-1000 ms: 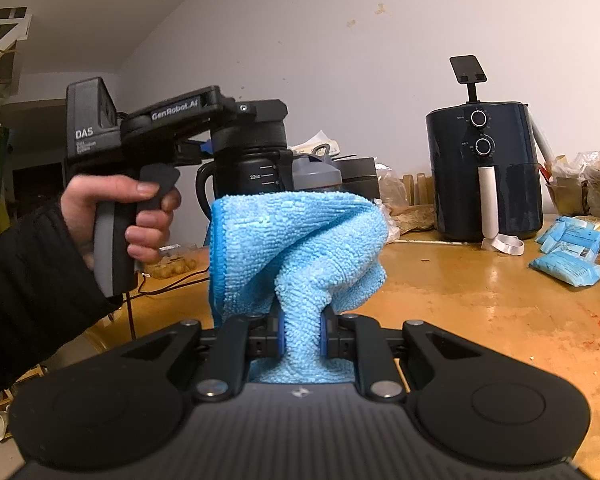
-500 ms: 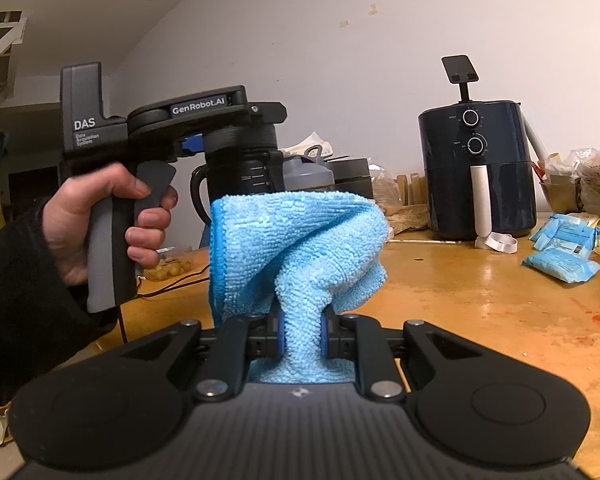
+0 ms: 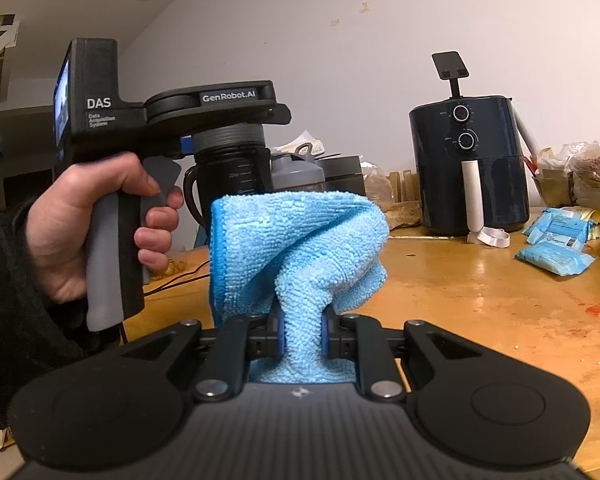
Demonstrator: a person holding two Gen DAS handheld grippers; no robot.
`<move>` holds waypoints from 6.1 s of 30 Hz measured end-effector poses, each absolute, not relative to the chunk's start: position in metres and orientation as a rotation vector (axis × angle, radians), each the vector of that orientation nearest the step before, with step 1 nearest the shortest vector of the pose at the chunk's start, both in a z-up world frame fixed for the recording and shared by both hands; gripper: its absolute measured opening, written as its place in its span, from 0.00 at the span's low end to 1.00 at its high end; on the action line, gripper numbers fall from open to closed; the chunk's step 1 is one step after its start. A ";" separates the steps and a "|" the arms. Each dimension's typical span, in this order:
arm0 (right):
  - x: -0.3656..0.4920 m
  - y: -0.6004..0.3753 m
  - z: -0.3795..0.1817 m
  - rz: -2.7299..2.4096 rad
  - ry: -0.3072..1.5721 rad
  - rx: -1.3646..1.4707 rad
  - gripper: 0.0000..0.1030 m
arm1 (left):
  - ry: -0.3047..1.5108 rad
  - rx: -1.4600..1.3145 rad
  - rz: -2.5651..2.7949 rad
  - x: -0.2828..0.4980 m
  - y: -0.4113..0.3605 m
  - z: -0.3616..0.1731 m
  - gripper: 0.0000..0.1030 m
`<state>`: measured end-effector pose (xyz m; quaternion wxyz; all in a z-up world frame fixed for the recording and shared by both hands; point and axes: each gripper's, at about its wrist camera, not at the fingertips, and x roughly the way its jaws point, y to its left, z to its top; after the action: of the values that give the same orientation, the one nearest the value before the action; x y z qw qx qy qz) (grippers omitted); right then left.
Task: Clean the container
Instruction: 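Turn the bottle with the left gripper while the right gripper wipes it with the towel, then rub the blue towel along the bottle body with the right gripper while the left holds it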
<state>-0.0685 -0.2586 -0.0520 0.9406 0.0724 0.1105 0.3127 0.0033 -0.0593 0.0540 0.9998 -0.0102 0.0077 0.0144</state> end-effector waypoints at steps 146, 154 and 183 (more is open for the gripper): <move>-0.012 -0.194 -0.019 0.767 0.184 0.105 0.13 | 0.084 0.043 -0.646 0.041 0.024 0.042 0.66; -0.013 -0.193 -0.016 0.756 0.168 0.078 0.12 | 0.080 0.039 -0.645 0.041 0.023 0.041 0.66; -0.006 -0.194 -0.022 0.758 0.163 0.058 0.09 | 0.087 0.041 -0.645 0.040 0.021 0.040 0.66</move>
<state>-0.0063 -0.1941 -0.0219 0.9254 0.0284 0.0793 0.3696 0.0399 0.0209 0.0402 0.9473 0.0204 0.0429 -0.3167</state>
